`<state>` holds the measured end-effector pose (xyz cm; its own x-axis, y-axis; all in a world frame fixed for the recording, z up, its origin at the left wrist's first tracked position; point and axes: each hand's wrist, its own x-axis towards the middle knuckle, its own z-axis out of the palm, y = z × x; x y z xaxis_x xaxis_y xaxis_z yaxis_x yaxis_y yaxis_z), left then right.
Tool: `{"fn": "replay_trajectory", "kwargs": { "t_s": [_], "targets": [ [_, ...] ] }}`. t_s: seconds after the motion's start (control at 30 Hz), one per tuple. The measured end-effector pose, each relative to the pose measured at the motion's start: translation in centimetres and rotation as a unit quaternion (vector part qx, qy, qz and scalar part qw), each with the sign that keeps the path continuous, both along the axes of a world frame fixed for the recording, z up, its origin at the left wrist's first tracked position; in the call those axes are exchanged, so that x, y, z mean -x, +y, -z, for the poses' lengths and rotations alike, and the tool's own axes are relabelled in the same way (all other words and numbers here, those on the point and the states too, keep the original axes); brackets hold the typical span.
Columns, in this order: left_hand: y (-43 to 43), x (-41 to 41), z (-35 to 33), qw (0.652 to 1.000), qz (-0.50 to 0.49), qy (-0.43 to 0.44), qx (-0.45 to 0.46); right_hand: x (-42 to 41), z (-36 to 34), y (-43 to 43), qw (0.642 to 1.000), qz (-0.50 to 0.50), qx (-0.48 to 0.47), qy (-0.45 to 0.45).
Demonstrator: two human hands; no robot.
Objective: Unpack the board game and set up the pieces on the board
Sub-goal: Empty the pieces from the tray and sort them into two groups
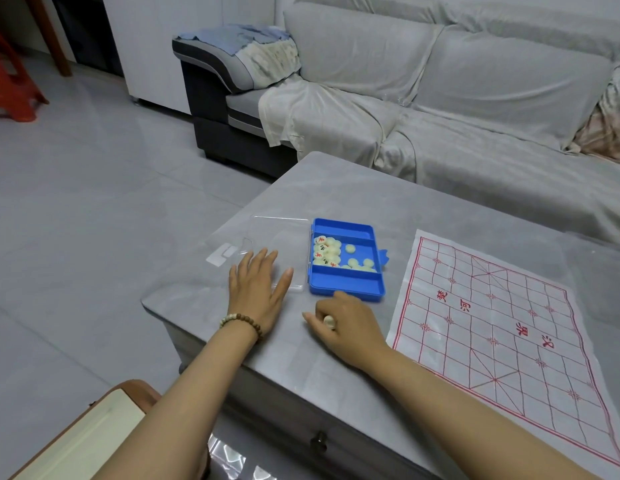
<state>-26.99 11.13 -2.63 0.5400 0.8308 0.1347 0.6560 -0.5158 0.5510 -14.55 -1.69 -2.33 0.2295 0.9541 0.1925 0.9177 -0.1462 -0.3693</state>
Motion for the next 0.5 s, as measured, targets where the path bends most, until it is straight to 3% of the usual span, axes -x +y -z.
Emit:
{"fn": "replay_trajectory", "kwargs": {
  "t_s": [0.2, 0.37, 0.5],
  "targets": [
    [-0.2, -0.1, -0.1, 1.0, -0.003, 0.007, 0.008, -0.9, 0.0, -1.2, 0.995, -0.004, -0.02, 0.097],
    [-0.5, -0.8, -0.3, 1.0, 0.001, 0.014, 0.009, -1.0, 0.1, -3.9, 0.99, -0.092, 0.105, -0.008],
    [-0.5, -1.3, -0.1, 1.0, -0.002, 0.02, 0.016, -0.6, 0.2, -3.5, 0.982, -0.09, 0.162, -0.022]
  ]
}}
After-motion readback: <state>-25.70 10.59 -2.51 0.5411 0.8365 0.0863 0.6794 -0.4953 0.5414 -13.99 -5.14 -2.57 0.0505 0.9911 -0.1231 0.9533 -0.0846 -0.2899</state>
